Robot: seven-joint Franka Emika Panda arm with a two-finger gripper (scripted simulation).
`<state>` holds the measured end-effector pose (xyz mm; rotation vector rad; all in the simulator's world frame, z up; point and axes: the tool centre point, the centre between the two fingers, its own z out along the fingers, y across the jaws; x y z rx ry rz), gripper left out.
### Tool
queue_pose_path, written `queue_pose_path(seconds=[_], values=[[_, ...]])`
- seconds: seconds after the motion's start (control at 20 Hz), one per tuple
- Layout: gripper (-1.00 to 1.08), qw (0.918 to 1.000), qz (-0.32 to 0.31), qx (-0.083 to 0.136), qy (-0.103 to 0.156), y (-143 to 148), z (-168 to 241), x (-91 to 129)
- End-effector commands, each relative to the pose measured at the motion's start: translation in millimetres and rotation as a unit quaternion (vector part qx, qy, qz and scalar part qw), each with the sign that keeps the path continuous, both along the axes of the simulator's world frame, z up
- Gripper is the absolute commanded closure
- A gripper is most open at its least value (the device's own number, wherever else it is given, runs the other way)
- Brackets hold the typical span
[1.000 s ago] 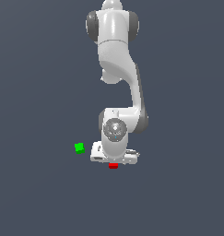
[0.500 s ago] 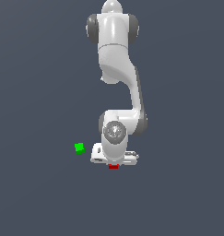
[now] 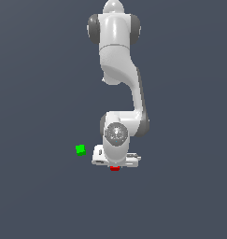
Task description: Stack the red cube on top of the green cube.
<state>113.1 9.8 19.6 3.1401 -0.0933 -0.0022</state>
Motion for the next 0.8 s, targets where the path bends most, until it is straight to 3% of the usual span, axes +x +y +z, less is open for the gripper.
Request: queue_pose_path(seconds=[0.0, 0.75], values=[[1.08, 1.0, 0.0, 0.0, 0.0, 0, 3, 0], [1.08, 1.0, 0.0, 0.0, -0.001, 0, 87, -1]])
